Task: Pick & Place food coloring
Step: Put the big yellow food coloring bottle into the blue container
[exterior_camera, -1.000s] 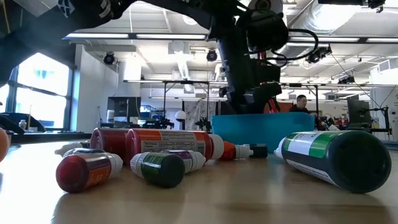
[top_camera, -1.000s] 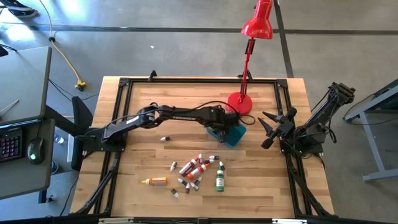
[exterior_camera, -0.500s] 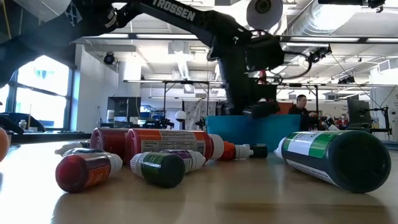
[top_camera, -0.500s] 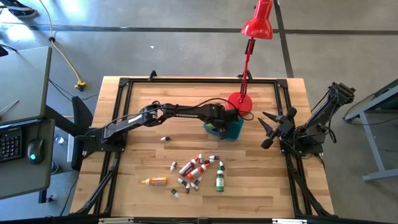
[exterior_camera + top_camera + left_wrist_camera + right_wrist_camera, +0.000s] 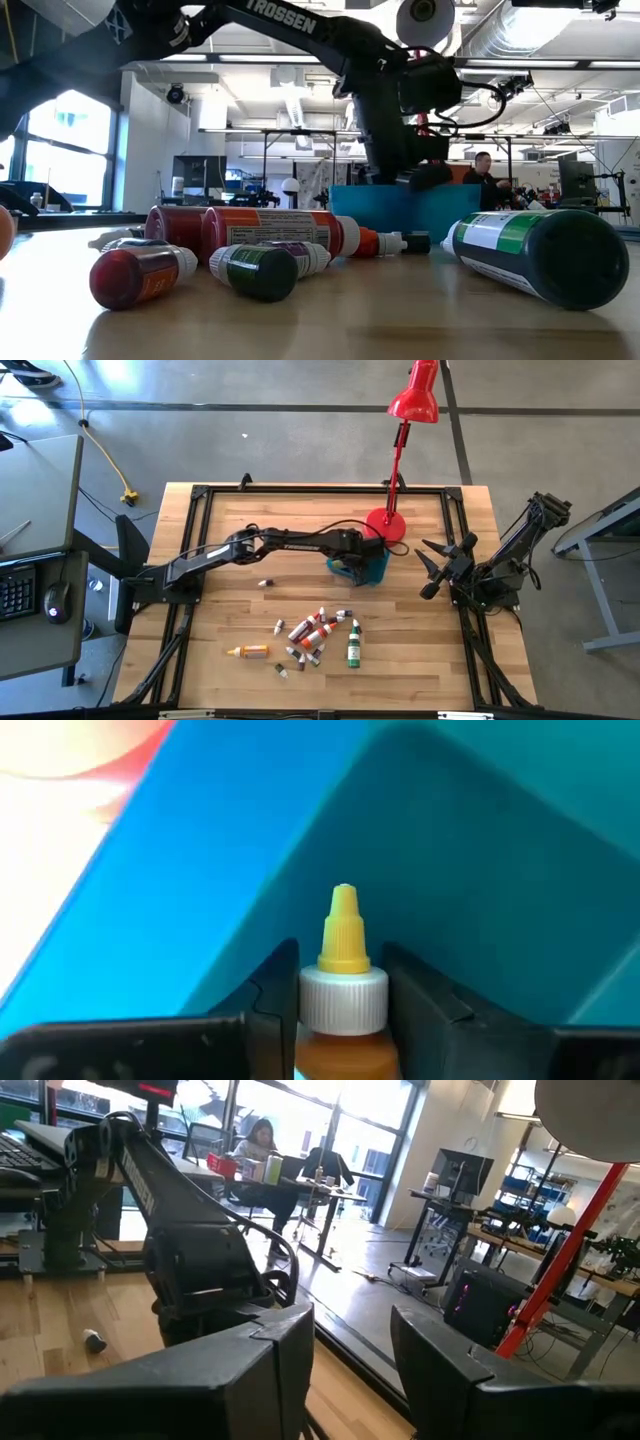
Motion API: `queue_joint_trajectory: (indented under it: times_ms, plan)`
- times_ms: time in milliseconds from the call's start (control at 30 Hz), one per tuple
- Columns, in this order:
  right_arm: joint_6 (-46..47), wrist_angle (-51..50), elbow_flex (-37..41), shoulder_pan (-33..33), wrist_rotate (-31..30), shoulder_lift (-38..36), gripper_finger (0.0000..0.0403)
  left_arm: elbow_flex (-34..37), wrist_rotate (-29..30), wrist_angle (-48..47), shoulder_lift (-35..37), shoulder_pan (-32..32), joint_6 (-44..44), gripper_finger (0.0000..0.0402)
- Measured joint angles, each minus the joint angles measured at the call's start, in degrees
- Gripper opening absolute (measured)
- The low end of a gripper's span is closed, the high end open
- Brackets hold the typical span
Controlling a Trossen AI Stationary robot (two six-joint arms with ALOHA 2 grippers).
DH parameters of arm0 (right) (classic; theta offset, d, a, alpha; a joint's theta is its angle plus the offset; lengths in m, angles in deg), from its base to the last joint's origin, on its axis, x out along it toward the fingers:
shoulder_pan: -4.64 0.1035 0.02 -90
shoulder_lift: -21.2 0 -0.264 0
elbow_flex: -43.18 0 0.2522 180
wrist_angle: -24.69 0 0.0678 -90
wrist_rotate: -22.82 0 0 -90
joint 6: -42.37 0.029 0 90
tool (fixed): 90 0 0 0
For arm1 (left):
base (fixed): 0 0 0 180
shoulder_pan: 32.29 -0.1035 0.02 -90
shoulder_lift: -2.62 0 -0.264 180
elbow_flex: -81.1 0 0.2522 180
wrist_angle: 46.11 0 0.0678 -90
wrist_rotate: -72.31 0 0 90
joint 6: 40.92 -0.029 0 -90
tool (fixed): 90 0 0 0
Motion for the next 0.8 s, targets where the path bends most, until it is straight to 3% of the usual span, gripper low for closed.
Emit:
queue_joint_trajectory:
  times_ms: [167,400,633,800]
  plan:
    - [0.0,-0.02,0.0,0.0,0.0,0.0,0.0129,-3.85,2.53,-1.85,-0.32,0.34,2.04,0.0097]
    - [0.0,0.0,0.0,0.0,-0.02,0.0,0.0129,-5.2,11.39,-3.14,1.77,2.69,5.28,0.0102]
    - [0.0,0.03,0.0,0.0,-0.05,0.0,0.0129,-5.25,28.6,-0.8,6.58,7.13,7.67,0.0105]
    - [0.25,0.3,0.02,0.0,-0.31,0.0,0.0129,-5.23,40.91,-5.86,10.32,10.63,14.41,0.0106]
